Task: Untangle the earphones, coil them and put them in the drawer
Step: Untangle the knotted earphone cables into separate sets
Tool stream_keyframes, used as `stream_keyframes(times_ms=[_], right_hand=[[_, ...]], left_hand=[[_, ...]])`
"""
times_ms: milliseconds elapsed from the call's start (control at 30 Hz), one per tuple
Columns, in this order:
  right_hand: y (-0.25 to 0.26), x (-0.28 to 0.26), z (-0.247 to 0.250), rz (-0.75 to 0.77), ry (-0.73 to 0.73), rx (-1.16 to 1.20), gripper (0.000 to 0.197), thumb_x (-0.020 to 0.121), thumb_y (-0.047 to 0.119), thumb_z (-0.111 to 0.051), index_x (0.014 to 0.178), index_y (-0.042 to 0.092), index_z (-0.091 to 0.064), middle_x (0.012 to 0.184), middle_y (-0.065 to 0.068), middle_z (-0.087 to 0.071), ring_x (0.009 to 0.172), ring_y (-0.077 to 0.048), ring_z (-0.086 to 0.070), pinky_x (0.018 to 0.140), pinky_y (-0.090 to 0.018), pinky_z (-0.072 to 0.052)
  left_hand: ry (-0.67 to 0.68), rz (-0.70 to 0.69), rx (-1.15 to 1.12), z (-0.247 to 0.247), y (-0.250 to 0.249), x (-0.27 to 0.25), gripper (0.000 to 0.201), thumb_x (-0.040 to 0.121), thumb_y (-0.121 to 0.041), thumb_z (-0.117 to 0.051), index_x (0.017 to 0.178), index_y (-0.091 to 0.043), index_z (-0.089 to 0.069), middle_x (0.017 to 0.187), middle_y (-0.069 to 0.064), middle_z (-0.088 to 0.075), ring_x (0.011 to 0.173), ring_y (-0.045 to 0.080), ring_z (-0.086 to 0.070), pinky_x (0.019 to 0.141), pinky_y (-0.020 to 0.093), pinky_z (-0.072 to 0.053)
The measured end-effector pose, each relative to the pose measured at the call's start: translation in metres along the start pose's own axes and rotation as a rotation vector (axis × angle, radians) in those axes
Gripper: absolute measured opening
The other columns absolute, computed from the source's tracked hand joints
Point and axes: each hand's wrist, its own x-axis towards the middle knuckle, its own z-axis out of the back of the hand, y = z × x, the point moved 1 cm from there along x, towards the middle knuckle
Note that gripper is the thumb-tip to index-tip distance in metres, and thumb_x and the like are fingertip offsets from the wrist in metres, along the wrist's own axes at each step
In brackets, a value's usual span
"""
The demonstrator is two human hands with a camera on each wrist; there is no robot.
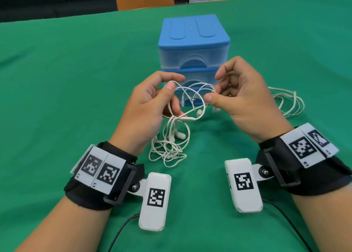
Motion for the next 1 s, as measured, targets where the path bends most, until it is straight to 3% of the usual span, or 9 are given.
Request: stream_keyframes(times_ms=[167,233,333,433,533,633,767,900,1000], right_hand=[[-0.005,0.002,0.003,-0.081,-0.082,0.118,0.030,0.087,0.000,-0.072,0.104,0.013,-0.052,0.072,-0.001,-0.064,0.065,-0.018,-0.066,0.060,-0.024,-0.049],[-0.005,0.003,0.005,-0.138,-0.124,0.239,0.027,0.090,-0.001,-0.069,0.104,0.014,-0.052,0.070,-0.001,-0.065,0.065,-0.018,-0.070,0.058,-0.024,-0.047],[-0.004,0.004,0.009,-0.204,-0.172,0.359,0.026,0.089,0.000,-0.068,0.105,0.013,-0.052,0.072,-0.006,-0.066,0.053,-0.016,-0.057,0.050,-0.026,-0.041],[-0.004,0.005,0.012,-0.209,-0.196,0.325,0.026,0.088,0.003,-0.071,0.107,0.013,-0.057,0.071,-0.006,-0.068,0.047,-0.014,-0.042,0.048,-0.021,-0.037],[-0.002,0.004,0.014,-0.172,-0.214,0.261,0.022,0.088,0.004,-0.071,0.106,0.010,-0.062,0.068,-0.007,-0.067,0.046,-0.012,-0.042,0.047,-0.022,-0.032],[-0.003,0.005,0.016,-0.157,-0.241,0.220,0.014,0.088,0.002,-0.070,0.099,0.009,-0.065,0.063,-0.005,-0.062,0.045,-0.007,-0.045,0.048,-0.023,-0.031],[-0.005,0.006,0.021,-0.174,-0.270,0.231,0.012,0.087,0.000,-0.070,0.088,0.011,-0.066,0.062,-0.004,-0.058,0.047,-0.007,-0.045,0.049,-0.022,-0.030],[-0.006,0.006,0.022,-0.186,-0.257,0.239,0.011,0.087,0.000,-0.069,0.086,0.010,-0.067,0.063,-0.004,-0.057,0.049,-0.007,-0.046,0.049,-0.021,-0.029],[-0.005,0.006,0.022,-0.188,-0.223,0.251,0.011,0.088,-0.002,-0.067,0.089,0.009,-0.066,0.065,-0.007,-0.057,0.050,-0.007,-0.048,0.050,-0.021,-0.029]], left_hand=[[-0.110,-0.059,0.056,0.003,0.000,0.001,0.023,0.107,-0.016,-0.044,0.111,-0.013,-0.066,0.059,0.000,-0.048,0.058,0.015,-0.048,0.059,0.033,-0.047],[-0.162,-0.062,0.062,0.003,0.000,0.001,0.023,0.107,-0.016,-0.045,0.108,-0.011,-0.067,0.057,-0.002,-0.038,0.056,0.012,-0.038,0.052,0.030,-0.037],[-0.195,-0.044,0.083,0.005,0.001,0.002,0.022,0.105,-0.018,-0.050,0.102,-0.011,-0.070,0.056,-0.006,-0.029,0.055,0.013,-0.026,0.053,0.034,-0.021],[-0.178,-0.019,0.154,0.007,0.002,0.002,0.024,0.100,-0.028,-0.061,0.094,-0.008,-0.074,0.051,-0.014,-0.036,0.052,0.006,-0.031,0.053,0.025,-0.028],[-0.155,-0.014,0.198,0.006,0.002,0.001,0.029,0.092,-0.034,-0.071,0.084,-0.006,-0.074,0.052,-0.015,-0.042,0.053,0.005,-0.033,0.053,0.020,-0.030],[-0.138,-0.021,0.202,0.008,0.004,0.001,0.029,0.086,-0.035,-0.078,0.076,-0.008,-0.072,0.063,0.005,-0.047,0.062,0.019,-0.034,0.059,0.030,-0.027],[-0.119,-0.004,0.214,0.007,0.003,0.001,0.022,0.086,-0.023,-0.075,0.073,-0.007,-0.069,0.065,0.009,-0.046,0.065,0.019,-0.034,0.061,0.031,-0.026],[-0.087,0.048,0.220,0.006,0.001,0.001,0.018,0.080,-0.022,-0.065,0.072,-0.006,-0.066,0.066,0.008,-0.049,0.064,0.018,-0.039,0.063,0.031,-0.034],[-0.051,0.079,0.239,0.005,0.002,0.001,0.013,0.075,-0.020,-0.059,0.071,-0.010,-0.066,0.077,0.022,-0.060,0.069,0.018,-0.046,0.069,0.029,-0.040]])
